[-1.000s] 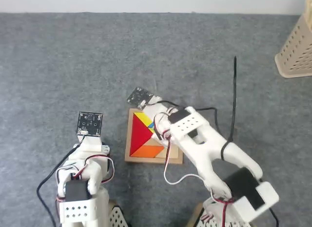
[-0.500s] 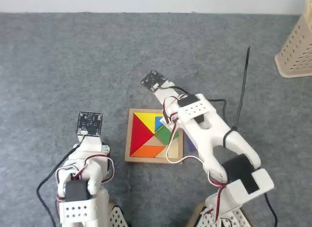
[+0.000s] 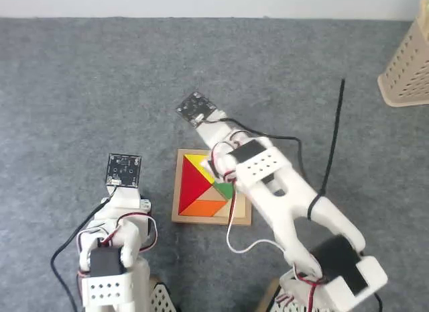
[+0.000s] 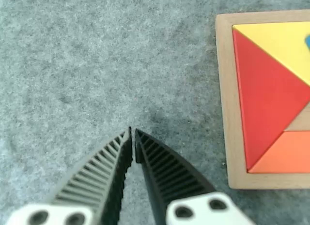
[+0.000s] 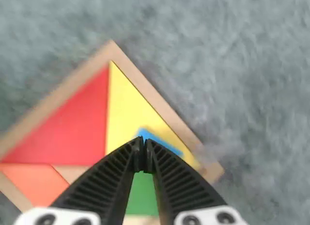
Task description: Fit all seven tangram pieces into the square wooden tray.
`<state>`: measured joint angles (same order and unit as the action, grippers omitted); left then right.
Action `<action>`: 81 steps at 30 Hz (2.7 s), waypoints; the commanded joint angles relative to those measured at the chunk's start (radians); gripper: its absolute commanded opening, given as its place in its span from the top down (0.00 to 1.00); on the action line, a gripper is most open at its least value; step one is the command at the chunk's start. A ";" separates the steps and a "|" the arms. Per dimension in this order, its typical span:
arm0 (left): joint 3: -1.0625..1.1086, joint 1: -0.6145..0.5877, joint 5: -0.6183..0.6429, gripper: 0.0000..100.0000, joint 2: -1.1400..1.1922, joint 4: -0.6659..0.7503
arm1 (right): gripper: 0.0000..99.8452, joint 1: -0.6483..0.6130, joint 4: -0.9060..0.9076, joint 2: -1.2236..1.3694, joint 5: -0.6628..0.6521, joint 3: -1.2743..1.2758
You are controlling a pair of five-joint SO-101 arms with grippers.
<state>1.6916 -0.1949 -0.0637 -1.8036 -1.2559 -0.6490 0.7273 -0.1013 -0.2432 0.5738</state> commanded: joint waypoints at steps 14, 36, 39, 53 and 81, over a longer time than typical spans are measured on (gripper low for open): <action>-0.007 0.000 -0.005 0.99 -0.020 -0.008 | 0.99 0.018 0.035 0.213 0.029 -0.143; -0.007 0.000 -0.005 0.99 -0.020 -0.008 | 0.99 0.058 0.122 -0.054 -0.028 0.032; -0.007 0.000 -0.005 0.99 -0.020 -0.008 | 0.99 0.124 0.173 -0.074 -0.028 0.026; -0.007 0.000 -0.005 0.99 -0.020 -0.008 | 0.99 0.180 0.182 0.028 -0.034 -0.008; -0.007 0.000 -0.005 0.99 -0.020 -0.008 | 0.99 0.056 0.159 0.033 -0.011 -0.158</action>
<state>1.6916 -0.1949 -0.0637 -1.8036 -1.2559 -0.5186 0.9191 0.0138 -0.2662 0.3836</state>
